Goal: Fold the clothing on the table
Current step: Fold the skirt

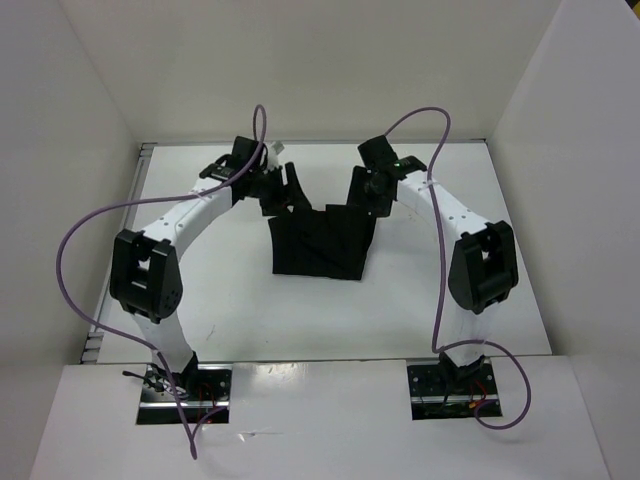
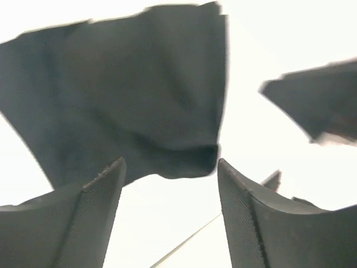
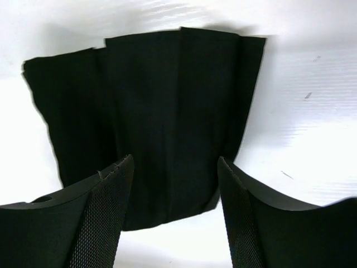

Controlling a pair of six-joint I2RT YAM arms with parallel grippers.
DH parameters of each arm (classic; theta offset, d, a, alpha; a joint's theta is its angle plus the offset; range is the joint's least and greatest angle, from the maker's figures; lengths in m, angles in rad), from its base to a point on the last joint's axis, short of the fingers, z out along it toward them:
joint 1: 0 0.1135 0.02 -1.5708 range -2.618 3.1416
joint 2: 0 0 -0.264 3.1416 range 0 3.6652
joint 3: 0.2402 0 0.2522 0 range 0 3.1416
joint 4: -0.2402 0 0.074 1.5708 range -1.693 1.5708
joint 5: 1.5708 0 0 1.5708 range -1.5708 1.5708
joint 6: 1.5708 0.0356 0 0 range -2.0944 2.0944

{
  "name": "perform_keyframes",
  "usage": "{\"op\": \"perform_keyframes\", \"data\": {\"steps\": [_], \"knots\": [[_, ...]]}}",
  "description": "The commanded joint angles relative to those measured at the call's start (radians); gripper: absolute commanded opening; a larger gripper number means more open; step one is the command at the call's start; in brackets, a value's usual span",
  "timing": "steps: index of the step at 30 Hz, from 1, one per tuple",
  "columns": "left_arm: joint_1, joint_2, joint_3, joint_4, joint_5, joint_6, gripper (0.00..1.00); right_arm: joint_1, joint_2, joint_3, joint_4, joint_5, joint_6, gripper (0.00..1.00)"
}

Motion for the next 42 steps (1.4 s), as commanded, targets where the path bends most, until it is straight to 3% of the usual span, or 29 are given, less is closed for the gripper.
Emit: {"op": "perform_keyframes", "data": {"steps": [1,7,20,23,26,27,30,34,38,40,42], "knots": [[-0.001,-0.049,0.064,0.025,0.155,-0.072,0.75,-0.008,-0.056,-0.007,0.009,0.065,-0.019,0.67],[-0.013,0.046,0.107,0.02,0.165,-0.154,0.79,-0.008,-0.088,-0.042,0.039,0.065,-0.001,0.67],[-0.056,0.224,0.277,-0.081,0.015,-0.166,0.75,-0.017,-0.216,-0.151,0.078,0.074,0.008,0.67],[-0.066,0.248,0.305,-0.107,-0.01,-0.166,0.62,-0.017,-0.225,-0.16,0.078,0.074,0.008,0.67],[-0.075,0.26,0.316,-0.142,-0.02,-0.145,0.32,-0.017,-0.234,-0.169,0.078,0.074,0.008,0.66],[-0.075,0.26,0.305,-0.142,-0.02,-0.136,0.3,-0.017,-0.234,-0.169,0.078,0.083,0.008,0.66],[-0.075,0.26,0.286,-0.153,-0.02,-0.125,0.32,-0.026,-0.243,-0.16,0.078,0.083,-0.001,0.66],[-0.093,0.26,0.263,-0.162,-0.039,-0.115,0.49,-0.026,-0.252,-0.151,0.069,0.083,-0.001,0.66],[-0.102,0.26,0.263,-0.173,-0.039,-0.115,0.54,-0.026,-0.262,-0.151,0.069,0.083,-0.001,0.66],[-0.102,0.269,0.277,-0.185,-0.039,-0.105,0.48,-0.026,-0.271,-0.16,0.069,0.074,-0.001,0.66],[-0.112,0.269,0.286,-0.196,-0.039,-0.105,0.27,-0.026,-0.281,-0.171,0.069,0.074,-0.001,0.66]]}}
